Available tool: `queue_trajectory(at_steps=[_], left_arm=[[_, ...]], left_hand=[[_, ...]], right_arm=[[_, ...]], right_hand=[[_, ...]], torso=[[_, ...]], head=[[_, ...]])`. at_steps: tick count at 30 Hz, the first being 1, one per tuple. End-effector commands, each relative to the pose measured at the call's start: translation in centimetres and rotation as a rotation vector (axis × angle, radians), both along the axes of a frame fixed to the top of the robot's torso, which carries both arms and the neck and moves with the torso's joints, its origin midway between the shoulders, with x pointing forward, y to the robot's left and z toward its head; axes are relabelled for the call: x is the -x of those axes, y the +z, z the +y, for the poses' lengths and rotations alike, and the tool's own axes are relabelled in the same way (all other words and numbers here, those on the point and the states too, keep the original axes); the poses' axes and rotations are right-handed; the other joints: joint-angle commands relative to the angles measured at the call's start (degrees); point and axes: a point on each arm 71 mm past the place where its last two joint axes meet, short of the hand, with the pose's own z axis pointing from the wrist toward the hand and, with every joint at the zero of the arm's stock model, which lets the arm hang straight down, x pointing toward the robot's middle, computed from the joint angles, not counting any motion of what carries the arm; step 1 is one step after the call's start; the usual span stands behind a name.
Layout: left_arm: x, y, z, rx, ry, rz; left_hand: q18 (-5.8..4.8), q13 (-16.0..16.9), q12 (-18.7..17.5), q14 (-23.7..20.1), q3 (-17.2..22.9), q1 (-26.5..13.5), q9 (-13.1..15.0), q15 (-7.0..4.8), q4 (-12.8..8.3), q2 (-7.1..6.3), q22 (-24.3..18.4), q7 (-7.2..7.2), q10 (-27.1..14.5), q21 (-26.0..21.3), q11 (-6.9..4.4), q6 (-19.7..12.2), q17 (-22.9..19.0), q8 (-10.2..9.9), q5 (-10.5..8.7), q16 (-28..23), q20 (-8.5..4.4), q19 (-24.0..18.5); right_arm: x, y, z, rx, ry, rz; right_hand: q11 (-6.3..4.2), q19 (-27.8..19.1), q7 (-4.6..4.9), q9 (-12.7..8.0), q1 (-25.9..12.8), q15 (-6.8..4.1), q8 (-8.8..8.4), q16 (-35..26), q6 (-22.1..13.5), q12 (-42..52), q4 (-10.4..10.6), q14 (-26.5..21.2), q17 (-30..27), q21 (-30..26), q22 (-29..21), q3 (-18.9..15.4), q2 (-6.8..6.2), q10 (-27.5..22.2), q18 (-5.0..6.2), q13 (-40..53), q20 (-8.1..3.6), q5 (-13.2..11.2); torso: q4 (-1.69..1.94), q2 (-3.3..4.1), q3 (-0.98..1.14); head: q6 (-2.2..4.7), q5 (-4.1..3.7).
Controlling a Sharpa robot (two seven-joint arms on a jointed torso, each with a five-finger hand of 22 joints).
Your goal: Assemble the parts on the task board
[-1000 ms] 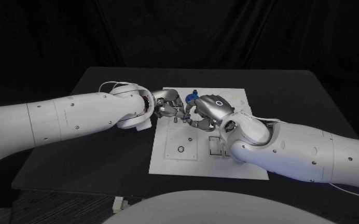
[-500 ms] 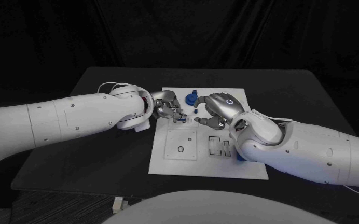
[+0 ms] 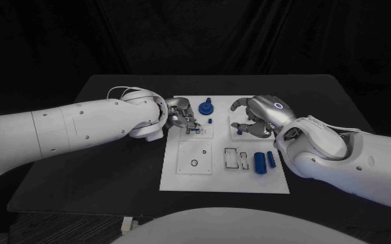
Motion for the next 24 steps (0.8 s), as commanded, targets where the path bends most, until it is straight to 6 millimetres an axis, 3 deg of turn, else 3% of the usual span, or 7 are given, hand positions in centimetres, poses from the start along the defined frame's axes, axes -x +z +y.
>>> queue_trajectory(at_steps=[1,9,18,20,21,24], left_arm=[[-0.5,0.5,-0.5,-0.087,-0.019,0.060],[-1.8,2.4,-2.1,-0.294,-0.064,0.141],[-3.6,3.7,-4.1,-0.534,-0.125,0.223],[-3.9,3.8,-4.6,-0.566,-0.136,0.234],[-4.0,3.8,-4.9,-0.580,-0.142,0.238],[-4.4,3.9,-5.7,-0.600,-0.146,0.240]], left_hand=[[0.56,5.4,0.0,4.6,9.3,-0.2,0.1,-0.25,-9.0,-0.61,10.9,0.06,2.1,-0.3,-2.30,-0.6,13.2,0.4,-0.67,-0.2,-0.08,0.0],[0.58,5.3,-0.2,4.5,10.0,-0.4,0.2,-0.22,-9.4,-0.76,10.9,0.12,2.0,-0.3,-2.25,-0.7,13.0,0.5,-1.23,-0.3,-0.04,-0.1],[0.59,5.1,-0.5,4.4,12.1,-2.0,1.0,-0.15,-11.0,-1.25,10.8,0.26,1.7,-0.4,-2.16,-1.0,13.0,0.9,-0.10,-0.3,0.01,-0.1],[0.56,5.1,-0.5,4.5,13.1,-2.9,1.8,-0.16,-11.8,-1.30,10.9,0.39,1.7,-0.3,-2.25,-1.2,13.0,1.2,0.66,-0.3,0.05,0.0],[0.66,4.7,-1.1,4.2,14.5,-4.6,4.2,0.10,-13.4,-1.47,10.7,0.58,1.4,-0.7,-2.03,-2.5,12.6,2.7,1.34,-0.6,0.08,-0.2],[0.67,4.7,-1.2,4.1,15.6,-6.0,6.0,0.13,-14.6,-1.27,10.7,0.53,1.4,-0.8,-1.86,-3.7,12.5,3.8,1.32,-0.7,0.25,-0.3]], right_arm=[[0.6,0.9,-1.3,-0.020,-0.032,-0.026],[1.6,1.9,-3.6,-0.016,-0.074,-0.028],[1.8,2.1,-4.1,-0.012,-0.085,-0.018],[1.9,2.1,-4.1,-0.012,-0.083,-0.017],[1.9,2.1,-4.1,-0.011,-0.082,-0.016],[1.8,2.0,-4.0,-0.011,-0.083,-0.012]], right_hand=[[0.14,1.8,-0.02,-0.1,0.6,0.23,0.28,-0.3,-0.2,0.2,0.1,4.2,6.0,-0.4,12.1,-0.4,-0.11,5.9,0.90,15.1,0.27,-0.2],[0.17,1.7,-0.07,-0.1,0.8,0.25,0.69,-0.3,0.2,0.2,0.3,4.1,5.8,-0.5,12.0,-0.4,0.03,5.9,0.93,15.1,0.26,-0.3],[0.18,1.6,-0.10,-0.1,0.9,0.25,0.97,-0.4,0.4,0.2,0.6,4.1,5.6,-0.7,12.0,-0.5,0.18,5.9,0.97,15.1,0.26,-0.4],[0.17,1.6,-0.12,-0.1,1.0,0.25,1.16,-0.4,0.6,0.1,0.7,4.1,5.5,-0.8,11.9,-0.5,0.27,5.8,0.99,14.9,0.25,-0.3],[0.17,1.6,-0.12,-0.1,1.0,0.25,1.16,-0.4,0.6,0.1,0.7,4.1,5.5,-0.8,11.9,-0.5,0.27,5.8,0.99,14.9,0.25,-0.3],[0.12,1.6,-0.15,-0.1,1.3,0.21,1.36,-0.5,0.7,-0.6,0.8,4.1,5.5,-0.8,11.9,-0.5,0.33,5.2,1.00,13.7,0.24,-0.2]], torso=[[-0.08,-0.06,0.02],[-0.16,-0.07,0.04],[-0.27,-0.10,0.13],[-0.28,-0.18,0.18],[-0.28,-0.14,0.16],[-0.11,-0.13,0.11]], head=[[-0.01,-0.19],[-0.01,-0.69],[-0.01,-0.84],[-0.01,-0.98],[-0.01,-0.99],[-0.01,-1.19]])
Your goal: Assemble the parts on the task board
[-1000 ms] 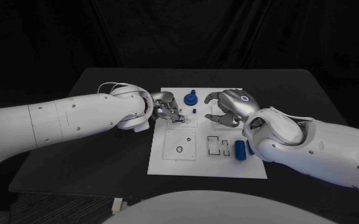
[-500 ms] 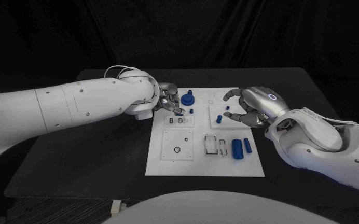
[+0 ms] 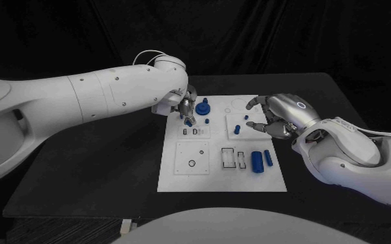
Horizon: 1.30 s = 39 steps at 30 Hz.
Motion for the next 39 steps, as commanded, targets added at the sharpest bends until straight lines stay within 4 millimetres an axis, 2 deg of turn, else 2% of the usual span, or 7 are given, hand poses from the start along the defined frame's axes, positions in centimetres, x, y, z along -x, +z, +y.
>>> queue_trajectory(at_steps=[1,6,8,12,21,27,39], left_arm=[[0.0,0.0,-0.2,-0.107,-0.027,0.057],[-0.5,0.1,-1.2,-0.115,-0.014,0.038],[-0.5,0.0,-1.5,-0.114,-0.007,0.030],[-0.4,-0.3,-1.7,-0.096,0.014,0.010],[-0.4,-0.8,-1.2,-0.052,0.078,-0.040],[-0.1,-1.4,-0.9,-0.019,0.115,-0.065],[0.5,-2.8,-0.6,0.038,0.159,-0.089]], left_hand=[[0.68,0.1,-0.2,4.0,10.6,-1.2,1.3,0.37,-10.4,0.32,10.7,-0.61,-0.4,-0.3,0.26,-1.4,12.5,0.7,0.08,-0.2,0.25,-0.3],[0.66,0.6,0.1,4.1,11.4,-2.4,2.5,0.43,-11.4,0.51,10.7,-0.65,-0.1,-0.2,0.38,-2.0,12.6,1.2,-0.55,-0.2,0.31,-0.2],[0.63,0.8,0.3,4.2,11.7,-3.1,3.1,0.42,-11.9,0.64,10.8,-0.67,0.1,-0.1,0.31,-2.2,12.7,1.3,-1.76,-0.1,0.31,-0.1],[0.59,0.9,0.5,4.3,11.8,-3.5,3.3,0.38,-12.0,0.69,10.8,-0.73,0.2,0.1,0.25,-2.1,12.8,1.3,-2.19,0.0,0.32,0.0],[0.57,0.6,0.2,4.2,11.9,-4.2,3.5,0.25,-12.1,0.86,10.9,-0.80,0.1,0.2,0.06,-1.9,12.7,1.2,-2.81,-0.1,0.25,0.2],[0.62,0.1,-0.3,4.0,11.8,-4.9,3.7,0.13,-12.1,1.02,10.8,-0.98,-0.2,0.0,-0.08,-1.9,12.4,1.0,-3.68,-0.3,0.15,0.1],[0.62,-0.7,-1.1,3.8,11.6,-6.3,3.8,0.01,-11.8,1.37,10.8,-1.24,-0.6,-0.1,-0.23,-2.0,12.1,0.6,-4.93,-0.6,0.03,0.1]], right_arm=[[-0.1,0.1,0.0,-0.005,-0.017,-0.003],[-0.2,0.0,0.2,-0.008,-0.017,0.001],[-0.2,0.0,0.2,-0.007,-0.017,0.003],[-0.3,-0.1,0.3,-0.007,-0.018,0.006],[-0.4,-0.1,0.2,-0.006,-0.024,0.009],[-0.4,-0.3,0.2,-0.004,-0.028,0.012],[-0.5,-0.4,0.0,-0.001,-0.034,0.015]], right_hand=[[0.13,1.6,0.05,-0.1,0.7,0.20,0.31,-0.3,0.6,-0.8,0.4,4.1,5.5,-0.3,11.9,0.0,0.11,4.8,1.01,13.1,0.23,-0.2],[0.02,1.6,-0.01,-0.3,1.0,0.13,0.53,-0.3,0.5,-2.2,0.8,4.1,5.4,-0.4,11.9,-0.1,0.17,3.6,1.03,11.0,0.17,-0.2],[0.00,1.6,-0.03,-0.4,1.1,0.10,0.57,-0.3,0.5,-2.3,0.8,4.1,5.4,-0.4,11.9,-0.1,0.19,3.6,1.02,10.8,0.16,0.0],[-0.02,1.6,-0.04,-0.4,1.2,0.08,0.60,-0.3,0.5,-2.4,0.9,4.1,5.4,-0.4,11.9,-0.1,0.21,3.5,1.03,10.7,0.14,0.1],[-0.05,1.6,-0.07,-0.6,1.6,0.04,0.79,-0.3,0.5,-2.6,1.0,4.1,5.5,-0.4,11.9,-0.1,0.37,3.4,1.02,10.5,0.09,0.6],[-0.06,1.6,-0.08,-0.7,1.8,0.03,0.88,-0.3,0.5,-2.7,1.1,4.1,5.4,-0.5,11.9,-0.1,0.42,3.4,1.03,10.3,0.07,1.1],[-0.07,1.6,-0.08,-0.8,2.0,0.02,0.99,-0.3,0.5,-2.8,1.2,4.1,5.4,-0.5,11.9,0.0,0.45,3.3,1.02,10.1,0.05,1.7]], torso=[[0.14,0.02,-0.06],[0.10,0.02,-0.01],[0.19,0.12,-0.06],[0.32,0.24,-0.12],[0.28,0.14,-0.11],[0.37,0.11,-0.14],[0.24,0.06,-0.13]], head=[[-0.01,-0.16],[-0.01,0.23],[-0.01,0.35],[-0.01,0.37],[-0.01,0.84],[-0.01,0.73],[-0.01,0.79]])
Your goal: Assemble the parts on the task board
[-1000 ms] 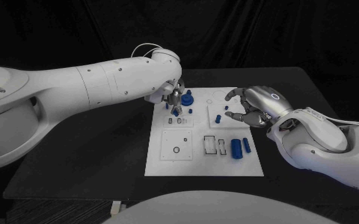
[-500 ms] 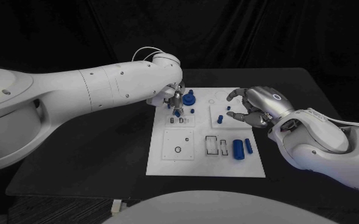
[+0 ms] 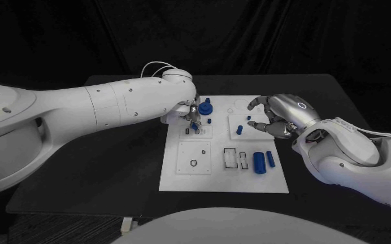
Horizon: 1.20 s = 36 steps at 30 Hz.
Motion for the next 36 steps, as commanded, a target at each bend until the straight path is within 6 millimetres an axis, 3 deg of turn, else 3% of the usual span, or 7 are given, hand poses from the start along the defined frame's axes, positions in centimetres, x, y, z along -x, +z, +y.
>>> queue_trajectory(at_steps=[1,21,36], left_arm=[[-0.1,0.1,0.1,0.011,0.054,-0.038],[0.3,-1.1,1.0,-0.006,0.064,-0.008],[0.4,-1.3,1.1,-0.004,0.062,-0.002]], left_hand=[[0.62,0.0,-0.2,3.9,5.8,-0.2,0.1,-0.10,-6.0,0.49,10.8,-0.58,-0.2,-0.1,-0.29,-0.1,12.0,-0.4,-0.45,-0.4,-0.20,0.3],[0.62,-0.1,-0.4,3.9,5.3,-1.9,0.0,-0.25,-5.1,0.81,10.8,-0.81,-0.2,-0.2,-0.46,0.2,12.0,-1.2,-1.23,-0.4,-0.34,0.3],[0.64,-0.1,-0.4,3.8,3.9,-4.9,-0.7,-0.36,-3.2,1.08,10.7,-1.03,-0.3,-0.6,-0.59,1.3,11.8,-3.4,-6.20,-0.6,-0.49,0.4]], right_arm=[[0.0,-0.1,-0.1,0.001,-0.019,0.004],[-0.2,-0.4,0.0,0.004,-0.018,0.014],[-0.2,-0.4,0.0,0.007,-0.019,0.018]], right_hand=[[-0.05,1.6,-0.09,0.0,0.4,0.02,0.21,-0.3,0.1,-0.3,0.2,4.1,5.4,-0.2,11.9,0.0,-0.01,3.3,1.02,10.1,0.05,0.1],[0.00,1.5,-0.11,-0.2,0.6,0.04,0.46,-0.4,0.5,-0.5,0.3,4.0,5.2,-0.3,11.9,0.0,0.06,3.3,1.04,9.9,0.05,0.7],[0.02,1.5,-0.12,-0.2,0.8,0.05,0.56,-0.4,0.6,-0.5,0.3,4.0,5.2,-0.4,11.9,0.0,0.04,3.2,1.04,9.8,0.05,0.8]], torso=[[-0.07,-0.02,0.01],[-0.06,0.00,0.00],[-0.09,-0.01,0.01]], head=[[-0.01,0.18],[-0.01,0.59],[-0.01,0.49]])
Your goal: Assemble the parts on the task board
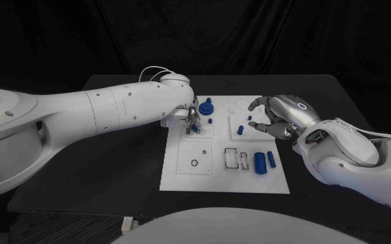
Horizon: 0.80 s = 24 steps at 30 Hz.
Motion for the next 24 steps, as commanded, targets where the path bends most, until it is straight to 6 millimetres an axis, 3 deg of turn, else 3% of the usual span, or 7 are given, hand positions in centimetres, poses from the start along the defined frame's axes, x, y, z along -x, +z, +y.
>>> queue_trajectory(at_steps=[1,11,24], left_arm=[[0.13,-0.21,0.13,-0.021,0.018,0.007],[0.16,-0.36,0.17,-0.024,0.013,0.015],[0.17,-0.57,0.22,-0.028,0.010,0.024]], left_hand=[[0.64,0.0,-0.2,3.8,0.7,-1.0,-0.2,-0.35,-0.2,0.22,10.7,0.07,-0.1,-0.4,-0.38,0.6,11.9,-0.6,-0.58,-0.3,-0.27,0.2],[0.62,0.2,0.0,3.8,-1.1,-3.9,-0.7,-0.25,2.3,0.27,10.8,0.16,-0.1,-0.4,-0.26,1.6,11.9,-2.1,-2.39,-0.3,-0.20,0.3],[0.64,0.0,-0.2,3.7,-1.7,-4.4,-0.8,-0.26,2.9,0.41,10.8,0.12,-0.2,-0.5,-0.27,2.1,11.6,-2.7,-3.86,-0.6,-0.19,0.3]], right_arm=[[-0.01,-0.12,-0.10,0.005,-0.015,0.006],[-0.08,-0.20,-0.05,0.008,-0.016,0.009],[-0.12,-0.27,-0.02,0.010,-0.016,0.013]], right_hand=[[0.04,1.5,0.09,-0.1,0.6,0.06,0.35,-0.4,0.5,-0.4,0.3,4.1,5.2,-0.4,11.9,0.0,-0.20,3.2,1.04,9.8,0.05,0.2],[0.05,1.6,0.09,-0.1,0.6,0.06,0.38,-0.4,0.5,-0.4,0.3,4.0,5.2,-0.3,11.9,0.0,-0.21,3.2,1.03,9.8,0.05,0.2],[0.06,1.5,0.09,-0.1,0.6,0.07,0.41,-0.4,0.6,-0.4,0.3,4.0,5.1,-0.4,11.9,0.0,-0.22,3.2,1.05,9.7,0.06,0.3]], torso=[[-0.03,-0.03,0.00],[-0.03,0.01,0.00],[-0.03,0.00,0.00]], head=[[-0.01,0.06],[-0.01,0.17],[-0.01,0.40]])
